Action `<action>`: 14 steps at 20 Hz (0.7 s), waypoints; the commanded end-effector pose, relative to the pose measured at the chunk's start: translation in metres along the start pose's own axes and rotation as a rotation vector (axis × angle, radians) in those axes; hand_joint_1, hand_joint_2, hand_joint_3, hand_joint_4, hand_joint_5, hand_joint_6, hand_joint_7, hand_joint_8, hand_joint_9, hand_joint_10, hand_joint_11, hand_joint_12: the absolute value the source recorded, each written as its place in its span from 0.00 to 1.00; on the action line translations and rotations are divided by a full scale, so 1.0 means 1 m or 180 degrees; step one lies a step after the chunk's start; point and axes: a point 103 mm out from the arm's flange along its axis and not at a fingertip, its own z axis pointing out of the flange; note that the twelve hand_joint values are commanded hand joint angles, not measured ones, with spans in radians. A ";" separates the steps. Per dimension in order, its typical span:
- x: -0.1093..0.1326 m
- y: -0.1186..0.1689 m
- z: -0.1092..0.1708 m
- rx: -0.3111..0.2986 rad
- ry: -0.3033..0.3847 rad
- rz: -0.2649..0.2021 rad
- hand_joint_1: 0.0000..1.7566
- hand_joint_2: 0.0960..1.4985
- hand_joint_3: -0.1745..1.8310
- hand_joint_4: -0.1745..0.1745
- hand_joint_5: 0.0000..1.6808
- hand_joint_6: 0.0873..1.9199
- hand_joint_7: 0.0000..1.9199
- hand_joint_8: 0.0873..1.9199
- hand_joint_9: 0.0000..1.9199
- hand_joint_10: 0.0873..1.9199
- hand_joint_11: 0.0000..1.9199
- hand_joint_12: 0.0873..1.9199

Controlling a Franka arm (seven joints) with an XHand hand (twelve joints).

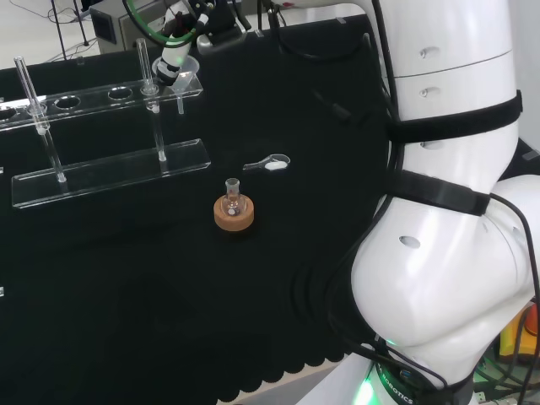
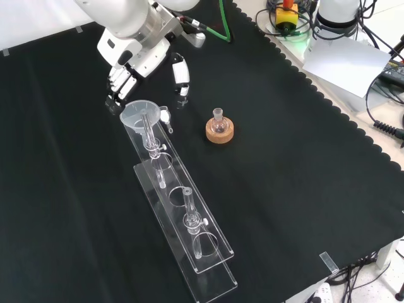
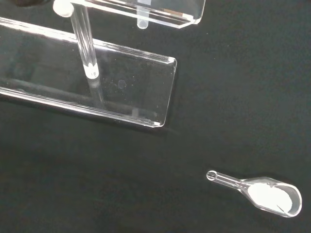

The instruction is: Pick up the funnel from the transparent funnel stand.

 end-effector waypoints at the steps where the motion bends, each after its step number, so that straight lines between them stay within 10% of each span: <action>1: -0.002 0.005 0.003 -0.0032 -0.0024 0.0034 0.36 0.37 0.33 0.32 0.00 0.00 0.00 0.21 0.10 0.43 0.18 0.76; 14: 0.005 0.021 0.009 0.0046 -0.0078 0.0003 0.36 0.36 0.34 0.32 0.00 0.00 0.00 0.20 0.09 0.44 0.18 0.75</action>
